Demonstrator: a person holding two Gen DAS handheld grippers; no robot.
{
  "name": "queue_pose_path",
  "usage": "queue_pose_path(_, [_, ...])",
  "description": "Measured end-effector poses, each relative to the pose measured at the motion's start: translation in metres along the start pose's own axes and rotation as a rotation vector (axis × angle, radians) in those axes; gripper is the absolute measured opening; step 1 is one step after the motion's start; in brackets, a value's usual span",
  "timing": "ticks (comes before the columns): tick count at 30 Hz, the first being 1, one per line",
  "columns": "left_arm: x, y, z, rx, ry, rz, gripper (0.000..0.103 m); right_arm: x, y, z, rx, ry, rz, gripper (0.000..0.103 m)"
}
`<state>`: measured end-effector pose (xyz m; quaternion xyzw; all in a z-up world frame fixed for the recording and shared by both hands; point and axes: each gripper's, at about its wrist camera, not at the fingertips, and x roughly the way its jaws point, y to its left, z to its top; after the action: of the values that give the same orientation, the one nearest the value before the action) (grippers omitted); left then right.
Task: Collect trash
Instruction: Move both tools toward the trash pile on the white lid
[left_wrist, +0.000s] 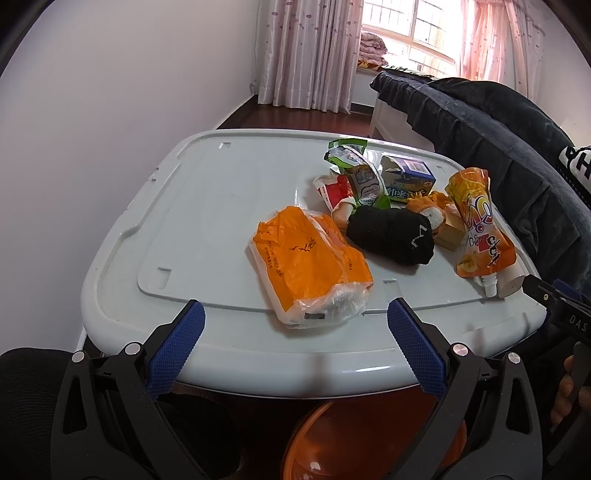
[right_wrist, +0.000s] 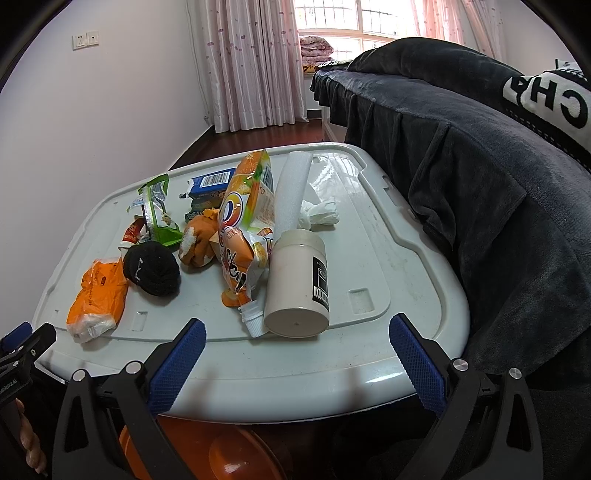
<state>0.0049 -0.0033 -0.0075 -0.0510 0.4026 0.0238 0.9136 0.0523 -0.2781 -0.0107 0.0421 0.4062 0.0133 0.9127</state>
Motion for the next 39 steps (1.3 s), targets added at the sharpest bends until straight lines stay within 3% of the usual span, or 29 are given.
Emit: queue_pose_path(39, [0.0028,0.0034,-0.0017,-0.012,0.018,-0.013,0.097,0.0077,-0.0099,-0.0006,0.056,0.021,-0.014,0.098])
